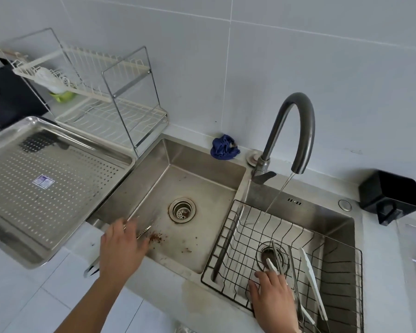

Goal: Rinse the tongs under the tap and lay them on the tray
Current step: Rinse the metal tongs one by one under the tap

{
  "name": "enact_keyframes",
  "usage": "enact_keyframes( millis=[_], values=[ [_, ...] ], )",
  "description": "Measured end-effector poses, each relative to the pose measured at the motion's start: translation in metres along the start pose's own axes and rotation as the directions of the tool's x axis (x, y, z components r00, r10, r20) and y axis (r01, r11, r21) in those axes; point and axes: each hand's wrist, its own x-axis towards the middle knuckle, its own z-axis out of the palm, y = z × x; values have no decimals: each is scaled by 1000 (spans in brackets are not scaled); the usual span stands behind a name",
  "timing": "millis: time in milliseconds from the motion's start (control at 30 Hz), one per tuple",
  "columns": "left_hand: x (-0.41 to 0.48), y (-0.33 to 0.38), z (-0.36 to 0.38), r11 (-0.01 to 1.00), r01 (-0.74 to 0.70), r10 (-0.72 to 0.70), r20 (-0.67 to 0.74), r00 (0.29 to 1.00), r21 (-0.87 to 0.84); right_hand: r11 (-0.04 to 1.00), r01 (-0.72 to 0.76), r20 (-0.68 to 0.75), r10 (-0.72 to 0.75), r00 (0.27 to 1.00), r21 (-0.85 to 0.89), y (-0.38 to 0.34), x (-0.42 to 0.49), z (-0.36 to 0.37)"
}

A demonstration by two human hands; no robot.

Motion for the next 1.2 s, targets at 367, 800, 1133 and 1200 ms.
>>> enact_keyframes(
  millis=[367,800,1133,1200],
  values=[
    [4,-26,1,989,145,-140,279,950,5,998,-3,31,1,1000,59,3,2,8],
    [-3,-16,-4,994,93,-80,186,979,-60,998,-36,133,29,991,48,4,1,-2],
    [-1,78,-27,916,134,-86,140,986,-379,995,-53,148,40,988,88,4,0,0],
    [-1,104,-30,841,198,-121,181,976,-504,992,-75,193,55,980,101,5,2,-1]
  ],
)
